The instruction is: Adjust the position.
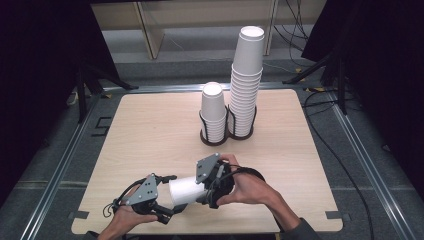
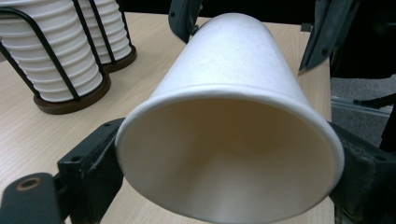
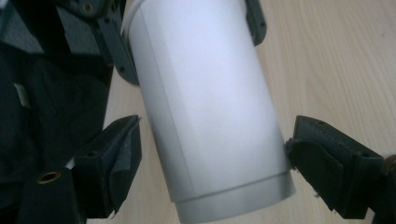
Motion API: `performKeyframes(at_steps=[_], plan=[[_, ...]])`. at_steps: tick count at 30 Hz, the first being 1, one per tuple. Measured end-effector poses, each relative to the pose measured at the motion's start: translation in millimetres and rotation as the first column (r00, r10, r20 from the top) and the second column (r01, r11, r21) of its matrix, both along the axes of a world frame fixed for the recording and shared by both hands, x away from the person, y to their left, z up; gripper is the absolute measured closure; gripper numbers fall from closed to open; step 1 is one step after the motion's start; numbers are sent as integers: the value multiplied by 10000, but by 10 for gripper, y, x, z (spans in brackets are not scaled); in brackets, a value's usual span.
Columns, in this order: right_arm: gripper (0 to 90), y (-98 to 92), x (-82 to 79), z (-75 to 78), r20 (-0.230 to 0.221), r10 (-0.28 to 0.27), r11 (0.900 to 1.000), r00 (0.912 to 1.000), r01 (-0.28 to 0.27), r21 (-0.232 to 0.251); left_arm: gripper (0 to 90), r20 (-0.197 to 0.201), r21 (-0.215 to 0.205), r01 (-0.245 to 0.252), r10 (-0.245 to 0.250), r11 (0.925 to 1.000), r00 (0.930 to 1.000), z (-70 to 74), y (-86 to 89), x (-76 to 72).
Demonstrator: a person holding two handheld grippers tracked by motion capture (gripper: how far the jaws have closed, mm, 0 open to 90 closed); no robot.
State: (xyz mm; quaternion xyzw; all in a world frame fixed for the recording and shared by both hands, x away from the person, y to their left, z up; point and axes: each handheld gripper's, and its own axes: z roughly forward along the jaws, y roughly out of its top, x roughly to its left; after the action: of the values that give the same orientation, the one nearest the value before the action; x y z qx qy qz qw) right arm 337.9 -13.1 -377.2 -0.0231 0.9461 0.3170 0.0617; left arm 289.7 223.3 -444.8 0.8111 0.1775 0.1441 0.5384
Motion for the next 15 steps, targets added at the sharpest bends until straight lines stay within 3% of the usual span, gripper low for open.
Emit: performKeyframes(at_steps=[3,5,14,15], plan=[[170,64,-36,-49,232,265,9981,9994,-252,-555,104,-140,161,86,-84,9998,9999,-2,-21,-8],[173,92,-31,-70,626,525,9961,9967,-479,-737,104,-146,329,97,-92,9994,9999,-6,-25,-12],[167,170,-44,-171,743,950,9910,9927,-873,-1017,103,-210,304,392,-386,9988,9990,-13,-44,-21],[167,178,-49,-192,567,845,9913,9948,-782,-1059,103,-225,327,402,-395,9987,9990,-16,-45,-22]])
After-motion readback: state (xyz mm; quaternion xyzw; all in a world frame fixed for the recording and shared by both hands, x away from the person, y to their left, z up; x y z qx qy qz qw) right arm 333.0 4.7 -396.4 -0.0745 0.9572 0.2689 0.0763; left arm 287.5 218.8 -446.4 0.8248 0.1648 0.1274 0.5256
